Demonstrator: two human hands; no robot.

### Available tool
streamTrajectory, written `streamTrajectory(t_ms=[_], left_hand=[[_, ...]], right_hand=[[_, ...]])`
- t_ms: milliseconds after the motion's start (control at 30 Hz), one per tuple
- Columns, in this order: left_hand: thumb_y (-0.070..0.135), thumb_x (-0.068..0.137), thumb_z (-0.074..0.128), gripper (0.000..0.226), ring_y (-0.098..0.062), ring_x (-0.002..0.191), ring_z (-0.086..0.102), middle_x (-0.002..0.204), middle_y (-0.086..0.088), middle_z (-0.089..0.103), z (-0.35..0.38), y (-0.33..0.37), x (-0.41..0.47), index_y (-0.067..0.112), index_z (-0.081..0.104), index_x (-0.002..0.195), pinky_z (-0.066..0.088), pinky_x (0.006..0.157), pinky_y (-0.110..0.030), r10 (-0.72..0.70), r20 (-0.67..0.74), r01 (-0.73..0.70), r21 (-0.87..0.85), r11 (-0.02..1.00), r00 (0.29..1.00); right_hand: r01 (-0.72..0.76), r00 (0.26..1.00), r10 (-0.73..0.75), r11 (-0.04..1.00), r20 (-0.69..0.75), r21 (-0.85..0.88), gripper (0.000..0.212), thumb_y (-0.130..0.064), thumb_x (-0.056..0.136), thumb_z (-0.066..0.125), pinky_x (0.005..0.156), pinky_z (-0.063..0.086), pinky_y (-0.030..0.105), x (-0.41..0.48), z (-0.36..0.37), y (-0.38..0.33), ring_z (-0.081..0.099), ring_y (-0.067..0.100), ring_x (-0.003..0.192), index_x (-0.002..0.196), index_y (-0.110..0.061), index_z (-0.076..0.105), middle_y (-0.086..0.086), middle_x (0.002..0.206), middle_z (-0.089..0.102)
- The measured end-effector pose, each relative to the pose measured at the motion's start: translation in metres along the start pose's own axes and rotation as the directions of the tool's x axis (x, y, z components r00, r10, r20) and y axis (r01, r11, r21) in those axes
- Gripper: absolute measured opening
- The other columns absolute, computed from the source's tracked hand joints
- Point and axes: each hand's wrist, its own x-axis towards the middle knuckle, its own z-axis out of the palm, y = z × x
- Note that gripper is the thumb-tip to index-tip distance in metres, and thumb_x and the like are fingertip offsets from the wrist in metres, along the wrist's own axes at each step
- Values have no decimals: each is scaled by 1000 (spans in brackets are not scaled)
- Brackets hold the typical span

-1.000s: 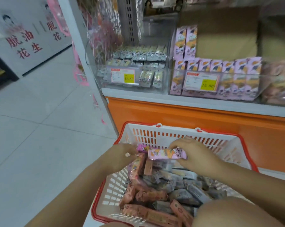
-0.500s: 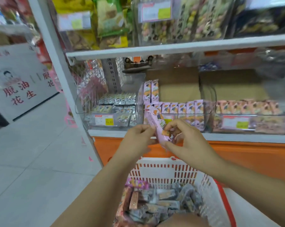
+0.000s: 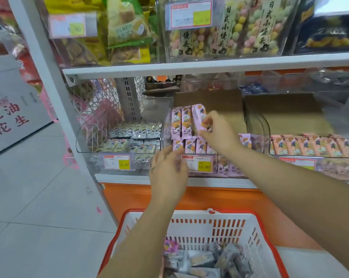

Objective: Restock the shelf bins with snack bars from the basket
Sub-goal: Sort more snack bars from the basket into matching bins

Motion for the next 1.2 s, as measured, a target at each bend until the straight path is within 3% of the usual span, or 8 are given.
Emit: streamTrajectory(t_ms=[233,433,567,667,767,900,1033,1200], left_hand=[[22,94,50,42,-13,144,4,151,11,31,8,-11,1,34,48,135,11,116,-35,40,-11,-40,12,999,999],[21,94,50,44,-12,143,3,150,12,30,10,-16,1,35,46,136,11,117,-35,75,-20,-75,7,997,997],[22,95,50,45,-13,146,2,154,12,24,11,-16,-1,34,44,138,9,117,-36,99,-8,-99,11,995,995],[19,94,52,43,-13,144,13,153,8,27,10,-20,-8,30,48,136,17,118,-37,153,-35,-153,-4,988,988],[12,92,54,38,-11,133,31,141,7,41,1,-28,-18,25,57,127,29,110,-31,222,-47,-220,36,975,974],[17,95,52,31,-12,115,54,127,5,57,-25,-46,-25,21,59,125,40,93,-21,114,210,-130,65,989,971],[20,96,51,30,-15,105,60,121,0,63,-49,-78,-37,15,59,124,43,84,-18,-37,419,-49,192,980,907],[22,97,49,27,-14,101,61,120,4,64,-62,-145,-70,20,62,121,44,90,-22,-147,407,7,325,946,902]], right_hand=[[-87,994,97,978,46,-189,32,-25,81,74,81,49,43,39,35,7,53,27,87,96,-12,49,13,110,54],[-86,986,109,981,129,-174,43,-30,83,72,87,48,39,35,36,8,56,27,103,116,-12,53,11,120,56],[22,957,75,945,281,-326,59,-38,91,59,100,42,40,19,25,3,45,30,125,142,-16,40,11,139,48],[88,968,3,933,251,-349,56,-40,93,54,105,35,40,-5,14,-5,38,28,130,143,-20,39,7,142,44],[235,966,-195,935,169,-264,37,-33,92,56,101,32,36,-39,2,-16,43,23,124,127,-21,57,0,133,52],[454,881,-430,886,198,-97,18,-25,89,59,85,44,35,-92,-9,-29,56,20,100,102,-18,68,-2,105,64],[439,806,-360,896,470,-66,18,-30,95,55,80,45,27,-137,7,-22,55,8,90,108,-23,65,-9,103,64],[335,721,-216,940,659,-58,18,-25,96,51,75,42,22,-165,61,6,55,8,85,107,-23,66,-8,105,66]])
